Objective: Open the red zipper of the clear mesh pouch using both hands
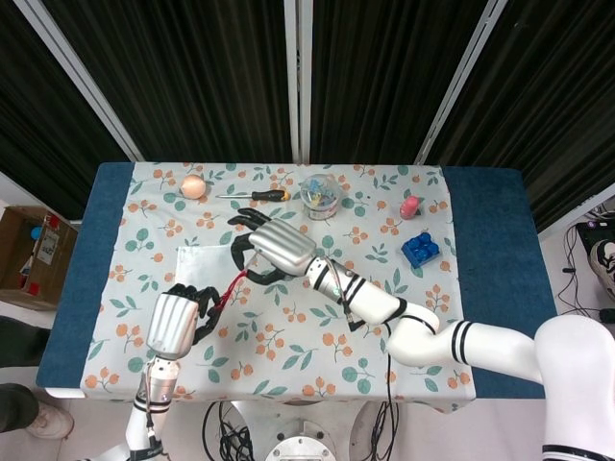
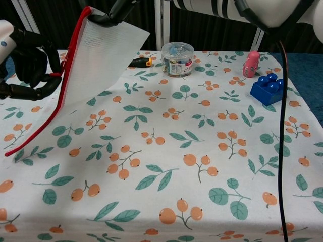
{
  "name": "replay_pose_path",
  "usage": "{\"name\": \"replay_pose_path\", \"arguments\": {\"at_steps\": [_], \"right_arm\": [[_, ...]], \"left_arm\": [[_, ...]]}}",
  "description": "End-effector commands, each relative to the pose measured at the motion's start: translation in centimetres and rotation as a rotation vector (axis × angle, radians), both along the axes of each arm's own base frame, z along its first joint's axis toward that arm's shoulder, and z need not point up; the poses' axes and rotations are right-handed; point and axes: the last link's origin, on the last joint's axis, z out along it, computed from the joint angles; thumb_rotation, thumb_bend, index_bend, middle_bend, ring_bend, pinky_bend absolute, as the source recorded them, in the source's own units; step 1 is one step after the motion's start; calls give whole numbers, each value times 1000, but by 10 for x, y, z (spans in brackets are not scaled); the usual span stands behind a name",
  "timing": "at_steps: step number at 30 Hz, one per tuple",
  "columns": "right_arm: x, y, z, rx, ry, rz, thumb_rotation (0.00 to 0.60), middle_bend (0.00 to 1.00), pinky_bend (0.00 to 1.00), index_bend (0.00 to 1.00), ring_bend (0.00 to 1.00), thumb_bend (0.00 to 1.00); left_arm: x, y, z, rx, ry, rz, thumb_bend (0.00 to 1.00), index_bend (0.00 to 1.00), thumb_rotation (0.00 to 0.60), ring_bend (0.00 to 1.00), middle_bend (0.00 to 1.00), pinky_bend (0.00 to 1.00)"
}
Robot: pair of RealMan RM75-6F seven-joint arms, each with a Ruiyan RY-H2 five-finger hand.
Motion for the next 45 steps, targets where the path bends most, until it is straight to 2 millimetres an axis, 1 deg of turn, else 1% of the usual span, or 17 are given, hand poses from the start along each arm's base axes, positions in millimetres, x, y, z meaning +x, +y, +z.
{"name": "replay_pose_path", "arguments": {"at_steps": [1,11,16,20,26,35,39,41,44,45], "right_arm": [[-6,1,7,-8,-13,-5,600,481,59,964,116,477],[-30,2,37,-51,-54,-23,600,488,62,967,126,477],[-41,0,50,-63,-82,-45,600,490,62,971,126,477],[-47,-2,56,-71,-88,-56,600,490,62,972,126,477],[-52,-4,60,-80,-94,-65,600,490,62,972,126,477],[-59,-10,61,-91,-112,-83,600,490,63,972,126,477],[-63,-11,60,-94,-107,-88,600,490,63,972,126,477],[-66,-10,58,-93,-102,-90,600,491,63,972,126,477],[-69,-6,50,-81,-100,-89,600,488,63,971,126,477],[-71,-4,46,-79,-94,-84,600,485,63,968,126,477]], "left_arm": [[-10,1,-5,-33,17,31,461,765,600,684,755,631],[-55,12,-19,-85,122,178,461,765,600,682,754,632],[-78,21,-22,-99,168,259,462,766,600,682,754,632],[-92,29,-22,-105,189,322,462,765,600,682,753,631],[-103,36,-20,-100,192,375,463,765,600,681,752,628],[-110,42,-17,-96,218,414,464,765,600,681,752,628],[-111,45,-12,-82,208,427,463,759,600,679,750,627],[-110,46,-8,-78,207,424,457,709,600,659,729,622],[-108,46,-2,-100,202,425,339,397,600,510,555,589],[-106,45,0,-101,195,423,269,251,600,415,438,571]]}}
